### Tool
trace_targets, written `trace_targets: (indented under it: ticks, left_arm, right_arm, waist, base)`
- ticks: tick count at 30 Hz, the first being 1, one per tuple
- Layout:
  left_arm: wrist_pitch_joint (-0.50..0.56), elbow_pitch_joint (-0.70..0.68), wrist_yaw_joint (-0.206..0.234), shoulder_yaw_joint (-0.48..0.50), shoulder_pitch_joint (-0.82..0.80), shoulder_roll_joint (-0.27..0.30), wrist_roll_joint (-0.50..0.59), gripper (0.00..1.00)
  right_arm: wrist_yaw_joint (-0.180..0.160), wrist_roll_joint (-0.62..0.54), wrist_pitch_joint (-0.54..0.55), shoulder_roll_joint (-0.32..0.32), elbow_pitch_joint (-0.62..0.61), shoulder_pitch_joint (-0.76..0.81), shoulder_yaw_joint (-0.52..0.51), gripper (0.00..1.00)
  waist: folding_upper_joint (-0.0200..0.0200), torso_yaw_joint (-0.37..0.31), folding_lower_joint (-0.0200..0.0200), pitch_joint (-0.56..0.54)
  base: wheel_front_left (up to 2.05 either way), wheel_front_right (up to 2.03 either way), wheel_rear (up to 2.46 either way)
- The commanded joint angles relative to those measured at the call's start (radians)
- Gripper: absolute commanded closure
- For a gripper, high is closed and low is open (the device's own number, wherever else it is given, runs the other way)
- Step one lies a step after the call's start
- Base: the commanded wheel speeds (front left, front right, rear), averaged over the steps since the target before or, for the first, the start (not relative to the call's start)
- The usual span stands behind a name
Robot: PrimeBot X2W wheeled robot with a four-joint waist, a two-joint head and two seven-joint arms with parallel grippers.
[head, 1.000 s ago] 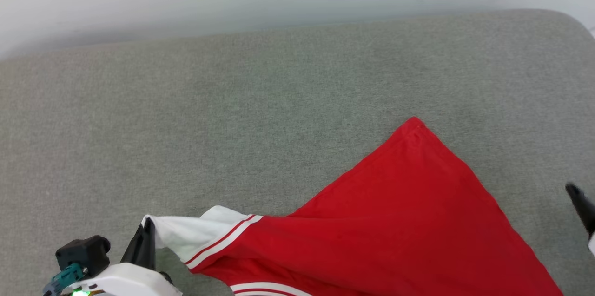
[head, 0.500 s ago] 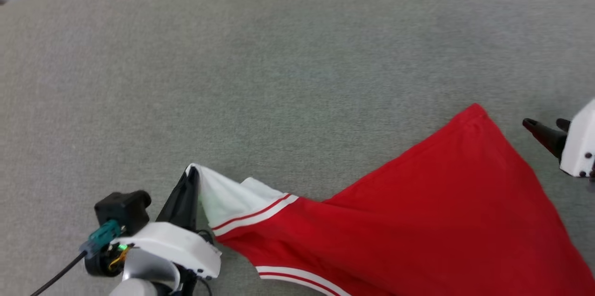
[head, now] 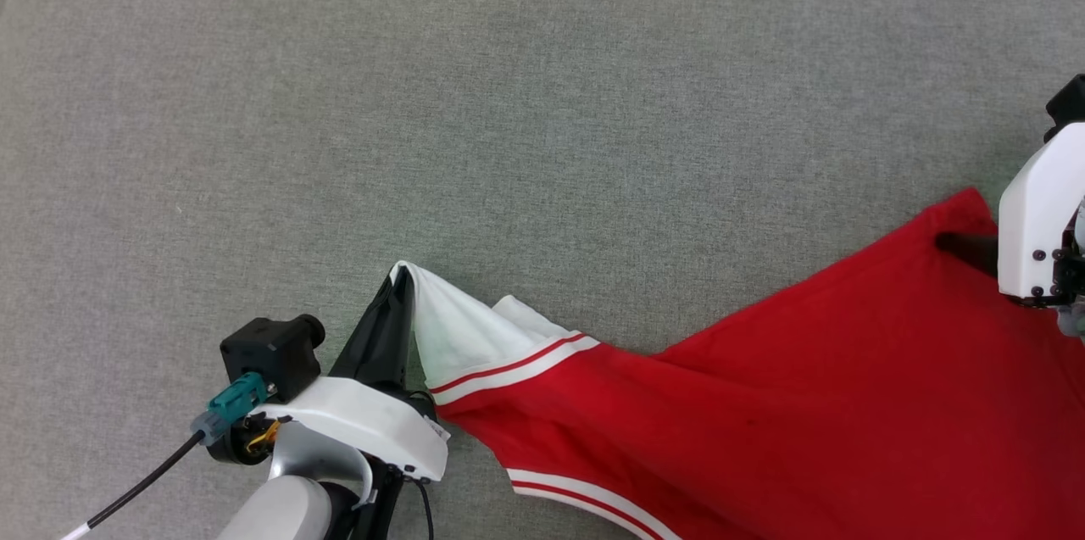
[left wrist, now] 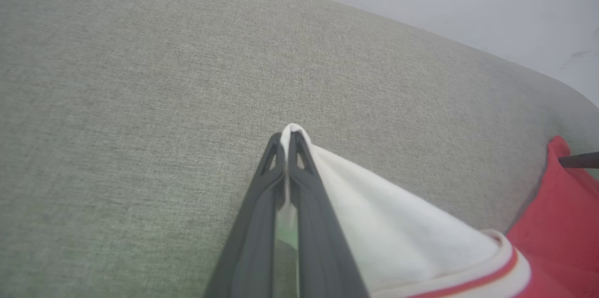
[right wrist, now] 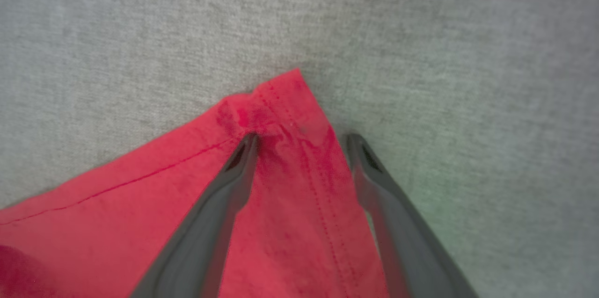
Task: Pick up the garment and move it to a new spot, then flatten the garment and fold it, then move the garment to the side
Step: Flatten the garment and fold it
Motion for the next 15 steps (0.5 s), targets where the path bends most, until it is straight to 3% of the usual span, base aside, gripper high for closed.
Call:
trace_targets:
  ticks: [1,8,15]
  left_arm:
    - [-0.007,0.006,-0.005,0.0,-0.007,-0.004,0.0,1.0]
    - [-0.017,0.031,-0.004,0.013,0.008,0.008,-0.007,1.0]
    - [0.01,0.013,-0.001,0.036,-0.003,0.088,0.013,1.0]
  right_arm:
    - [-0.001,0.008,0.018,0.04,0.06,0.058,0.029,1.0]
    - [-0.001,0.022,-0.004,0.014,0.016,0.057,0.064,1.0]
    - [-0.001,0.03,-0.1,-0.03,-0.038,0.013,0.074,1.0]
  waist:
    - [0.0,0.002,0.0,0.002]
    - [0.0,-0.015,0.0,-0.039]
    - [0.0,-0.051,0.0,-0.147]
  base:
    - [0.0,0.0,0.0]
    - [0.0,0.0,0.0]
    - [0.0,0.0,0.0]
